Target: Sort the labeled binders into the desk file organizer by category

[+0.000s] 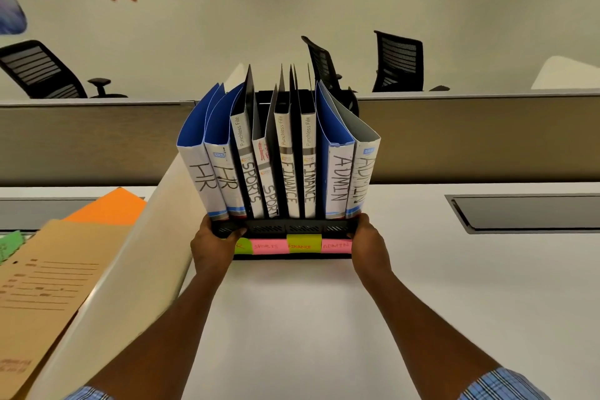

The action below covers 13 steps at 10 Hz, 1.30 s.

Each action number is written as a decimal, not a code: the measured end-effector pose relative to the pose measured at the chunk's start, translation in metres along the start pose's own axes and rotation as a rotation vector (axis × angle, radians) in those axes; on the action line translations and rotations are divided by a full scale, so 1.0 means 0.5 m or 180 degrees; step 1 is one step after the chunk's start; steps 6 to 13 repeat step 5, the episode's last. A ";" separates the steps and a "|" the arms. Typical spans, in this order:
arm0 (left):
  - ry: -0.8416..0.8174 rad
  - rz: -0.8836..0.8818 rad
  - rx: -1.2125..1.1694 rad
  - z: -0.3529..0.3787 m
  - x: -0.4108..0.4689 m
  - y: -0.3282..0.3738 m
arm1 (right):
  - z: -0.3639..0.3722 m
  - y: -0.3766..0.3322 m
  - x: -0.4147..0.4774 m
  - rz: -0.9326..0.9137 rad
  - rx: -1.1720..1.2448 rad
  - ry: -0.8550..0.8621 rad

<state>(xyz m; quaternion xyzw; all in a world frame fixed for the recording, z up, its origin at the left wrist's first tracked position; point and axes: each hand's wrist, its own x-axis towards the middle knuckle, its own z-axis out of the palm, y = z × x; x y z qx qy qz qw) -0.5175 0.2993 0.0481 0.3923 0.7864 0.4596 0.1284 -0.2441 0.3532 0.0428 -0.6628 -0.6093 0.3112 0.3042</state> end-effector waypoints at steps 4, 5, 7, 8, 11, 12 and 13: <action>-0.0635 -0.0158 0.0235 0.018 -0.156 0.046 | -0.024 -0.012 -0.069 -0.0293 -0.1303 -0.0083; -0.0859 0.0108 0.0362 0.024 -0.198 0.054 | -0.023 0.007 -0.102 -0.0426 -0.1209 -0.0107; -0.0859 0.0108 0.0362 0.024 -0.198 0.054 | -0.023 0.007 -0.102 -0.0426 -0.1209 -0.0107; -0.0859 0.0108 0.0362 0.024 -0.198 0.054 | -0.023 0.007 -0.102 -0.0426 -0.1209 -0.0107; -0.0859 0.0108 0.0362 0.024 -0.198 0.054 | -0.023 0.007 -0.102 -0.0426 -0.1209 -0.0107; -0.0859 0.0108 0.0362 0.024 -0.198 0.054 | -0.023 0.007 -0.102 -0.0426 -0.1209 -0.0107; -0.0859 0.0108 0.0362 0.024 -0.198 0.054 | -0.023 0.007 -0.102 -0.0426 -0.1209 -0.0107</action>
